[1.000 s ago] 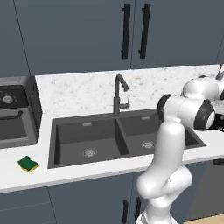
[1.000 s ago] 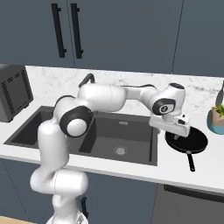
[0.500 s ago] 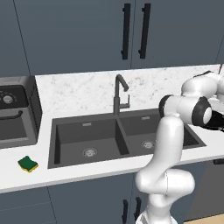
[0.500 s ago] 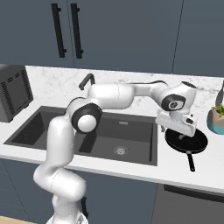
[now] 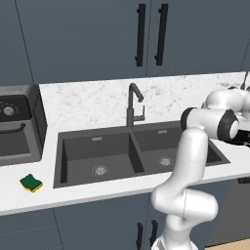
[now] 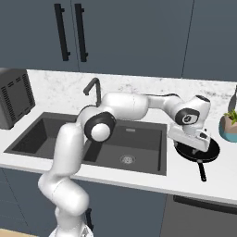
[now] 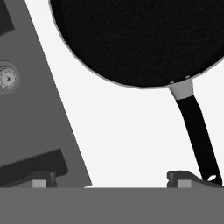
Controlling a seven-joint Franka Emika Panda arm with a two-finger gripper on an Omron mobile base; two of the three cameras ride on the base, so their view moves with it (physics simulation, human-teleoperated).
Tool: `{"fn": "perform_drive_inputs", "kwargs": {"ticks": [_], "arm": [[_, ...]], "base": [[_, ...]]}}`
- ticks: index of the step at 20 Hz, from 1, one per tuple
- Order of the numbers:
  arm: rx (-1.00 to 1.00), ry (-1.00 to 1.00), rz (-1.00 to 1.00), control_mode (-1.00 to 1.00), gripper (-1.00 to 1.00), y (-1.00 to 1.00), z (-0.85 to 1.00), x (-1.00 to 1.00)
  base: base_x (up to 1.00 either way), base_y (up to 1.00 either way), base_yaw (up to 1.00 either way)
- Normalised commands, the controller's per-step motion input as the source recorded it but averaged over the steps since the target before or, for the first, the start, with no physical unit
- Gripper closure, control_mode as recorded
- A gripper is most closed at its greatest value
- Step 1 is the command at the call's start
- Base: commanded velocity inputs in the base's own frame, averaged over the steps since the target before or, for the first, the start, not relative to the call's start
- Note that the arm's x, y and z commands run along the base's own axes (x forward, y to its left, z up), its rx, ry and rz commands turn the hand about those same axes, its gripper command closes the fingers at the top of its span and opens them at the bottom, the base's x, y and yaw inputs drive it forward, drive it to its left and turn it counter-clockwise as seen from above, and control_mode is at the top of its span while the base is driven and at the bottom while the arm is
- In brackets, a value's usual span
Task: Pick the pan and sponge and place them into the sink. Then turn on the water.
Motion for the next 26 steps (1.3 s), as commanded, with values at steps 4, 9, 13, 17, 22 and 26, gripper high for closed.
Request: {"fn": "perform_drive_inputs", "kwargs": {"ticks": [4, 9, 13, 17, 22, 26], "arm": [[-0.05, 0.0, 0.0, -1.0, -1.0, -0.18, -0.23, 0.0], [-0.01, 0.0, 0.02, -1.0, -1.0, -0.18, -0.1, 0.0], [0.0, -0.02, 0.1, -1.0, -1.0, -0.16, -0.17, 0.0], [0.0, -0.03, 0.19, -1.0, -1.0, -0.25, -0.22, 0.0], [0.0, 0.0, 0.18, -1.0, -1.0, -0.36, -0.11, 0.0], [0.0, 0.0, 0.13, -1.0, -1.0, -0.31, -0.13, 0.0]], "base": [[0.0, 0.0, 0.0], [0.0, 0.0, 0.0], [0.0, 0.0, 0.0], [0.0, 0.0, 0.0], [0.0, 0.0, 0.0], [0.0, 0.0, 0.0]]}}
